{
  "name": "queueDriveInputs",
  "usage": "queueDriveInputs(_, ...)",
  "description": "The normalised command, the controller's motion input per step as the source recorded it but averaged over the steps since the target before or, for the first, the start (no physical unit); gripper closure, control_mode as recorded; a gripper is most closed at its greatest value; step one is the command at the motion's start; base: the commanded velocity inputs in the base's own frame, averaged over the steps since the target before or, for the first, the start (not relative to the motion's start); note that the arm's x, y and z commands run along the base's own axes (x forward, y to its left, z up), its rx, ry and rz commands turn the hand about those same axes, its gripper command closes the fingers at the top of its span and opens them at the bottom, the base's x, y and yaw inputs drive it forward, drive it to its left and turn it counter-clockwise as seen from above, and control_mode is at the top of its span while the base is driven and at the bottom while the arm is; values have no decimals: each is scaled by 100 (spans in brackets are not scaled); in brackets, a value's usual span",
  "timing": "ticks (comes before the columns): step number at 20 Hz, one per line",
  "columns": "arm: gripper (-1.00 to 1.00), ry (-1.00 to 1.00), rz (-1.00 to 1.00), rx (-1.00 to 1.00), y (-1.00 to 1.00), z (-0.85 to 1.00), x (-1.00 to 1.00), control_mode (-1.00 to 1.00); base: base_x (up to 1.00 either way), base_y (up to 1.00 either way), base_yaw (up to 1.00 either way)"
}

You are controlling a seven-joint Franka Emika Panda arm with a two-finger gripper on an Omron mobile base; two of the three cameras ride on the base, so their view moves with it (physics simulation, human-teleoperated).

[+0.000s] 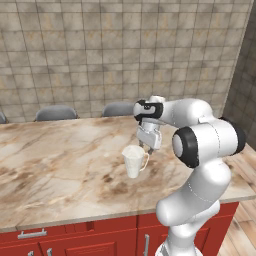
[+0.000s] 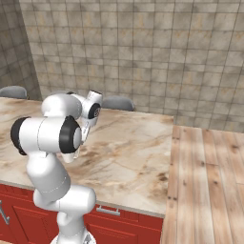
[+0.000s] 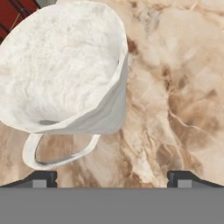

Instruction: Pick the jug and bowl and place them in the sink. Then turn on the water.

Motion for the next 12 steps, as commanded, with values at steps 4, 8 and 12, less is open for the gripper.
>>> queueDriveInputs(4, -100, 0, 0, 0, 5, -11, 0, -100, 0, 0, 0)
queueDriveInputs(8, -100, 0, 0, 0, 7, -8, 0, -100, 0, 0, 0)
queueDriveInputs(12, -100, 0, 0, 0, 7, -5, 0, -100, 0, 0, 0)
